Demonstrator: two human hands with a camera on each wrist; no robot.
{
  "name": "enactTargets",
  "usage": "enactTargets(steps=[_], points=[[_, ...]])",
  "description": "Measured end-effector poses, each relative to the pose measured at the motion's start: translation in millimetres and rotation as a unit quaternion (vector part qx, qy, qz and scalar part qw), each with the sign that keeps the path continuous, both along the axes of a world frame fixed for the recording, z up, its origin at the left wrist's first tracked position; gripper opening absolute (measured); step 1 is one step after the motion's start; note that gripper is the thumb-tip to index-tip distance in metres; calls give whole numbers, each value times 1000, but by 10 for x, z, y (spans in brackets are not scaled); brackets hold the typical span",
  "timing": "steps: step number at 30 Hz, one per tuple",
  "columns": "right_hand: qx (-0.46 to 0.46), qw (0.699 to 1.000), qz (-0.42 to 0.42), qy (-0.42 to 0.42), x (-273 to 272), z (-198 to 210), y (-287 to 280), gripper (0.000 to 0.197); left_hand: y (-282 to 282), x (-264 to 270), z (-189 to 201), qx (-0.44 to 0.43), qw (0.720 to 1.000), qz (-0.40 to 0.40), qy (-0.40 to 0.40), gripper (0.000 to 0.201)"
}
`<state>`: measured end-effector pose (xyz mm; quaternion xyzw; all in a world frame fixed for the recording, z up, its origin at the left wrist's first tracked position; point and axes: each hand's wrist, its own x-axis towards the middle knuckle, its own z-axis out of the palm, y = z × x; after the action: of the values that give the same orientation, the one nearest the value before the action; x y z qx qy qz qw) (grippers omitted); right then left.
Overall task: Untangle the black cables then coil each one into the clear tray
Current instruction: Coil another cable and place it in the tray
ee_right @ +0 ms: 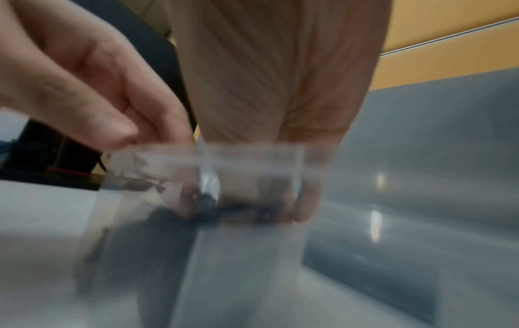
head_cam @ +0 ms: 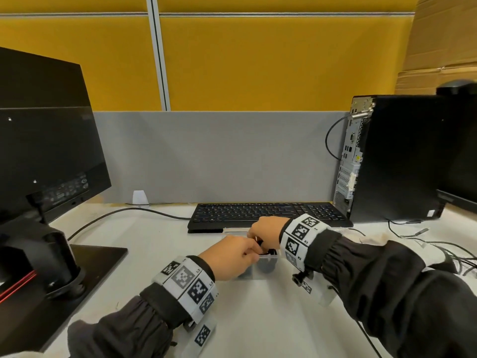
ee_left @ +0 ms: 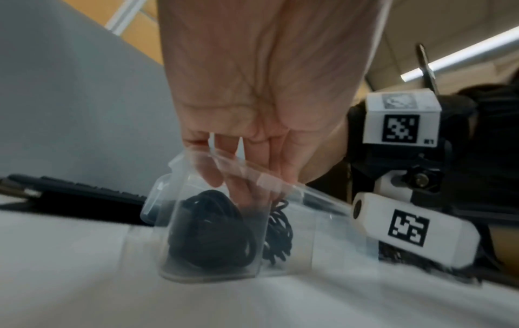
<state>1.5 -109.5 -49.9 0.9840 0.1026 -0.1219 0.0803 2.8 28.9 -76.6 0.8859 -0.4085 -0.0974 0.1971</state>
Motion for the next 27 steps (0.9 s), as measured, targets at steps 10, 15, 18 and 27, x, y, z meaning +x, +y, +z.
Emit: enactTargets(steps=[10,15,18,27], points=[[44,991,-33,-124,-198,-138,-183,22,-113,-28,-50,138,988,-36,-66,24],[-66,989,7,-135,-191,-133,-110,21,-117,-25,-61,169,982,-31,-81,39],[-64,993,-18,-94,-189,-144,-113,24,-131,-36,-63,158,984,-21,-77,35],[86,993,-63,-59,-114,-164,-226,28,-209,-28,-57,157,985,-8,-65,31]])
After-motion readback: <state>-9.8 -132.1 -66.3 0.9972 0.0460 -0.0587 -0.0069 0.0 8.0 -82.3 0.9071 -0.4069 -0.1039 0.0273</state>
